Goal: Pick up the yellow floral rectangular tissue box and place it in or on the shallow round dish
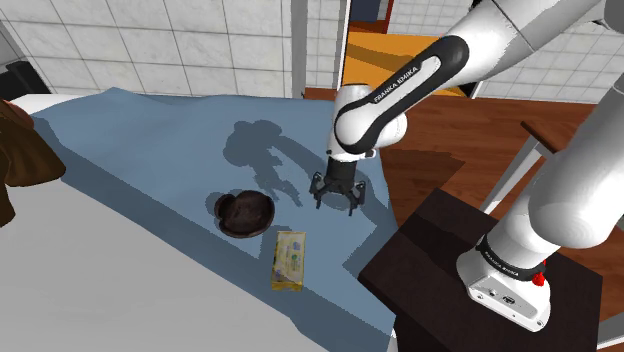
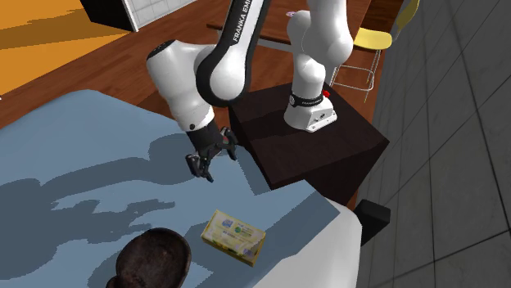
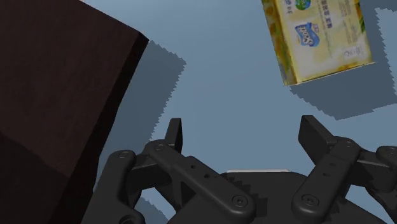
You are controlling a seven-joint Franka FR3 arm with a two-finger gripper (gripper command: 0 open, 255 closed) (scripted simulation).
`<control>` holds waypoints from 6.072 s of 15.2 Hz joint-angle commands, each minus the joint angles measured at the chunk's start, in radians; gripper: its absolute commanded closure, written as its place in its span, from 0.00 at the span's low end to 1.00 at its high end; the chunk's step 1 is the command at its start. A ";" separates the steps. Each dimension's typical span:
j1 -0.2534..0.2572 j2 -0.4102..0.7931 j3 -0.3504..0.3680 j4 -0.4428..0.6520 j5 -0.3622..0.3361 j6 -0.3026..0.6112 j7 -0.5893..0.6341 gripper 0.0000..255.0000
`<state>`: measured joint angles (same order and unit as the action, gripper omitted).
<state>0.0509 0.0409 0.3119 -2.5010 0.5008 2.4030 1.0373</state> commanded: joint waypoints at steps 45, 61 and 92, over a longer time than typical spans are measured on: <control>0.051 0.224 0.016 0.167 0.072 0.120 0.178 1.00; 0.039 0.038 0.008 0.185 0.034 -0.075 0.265 1.00; 0.029 0.631 -0.088 1.020 -0.200 -0.330 0.347 1.00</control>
<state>0.0810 0.6652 0.2248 -1.4777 0.3001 2.0626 1.3892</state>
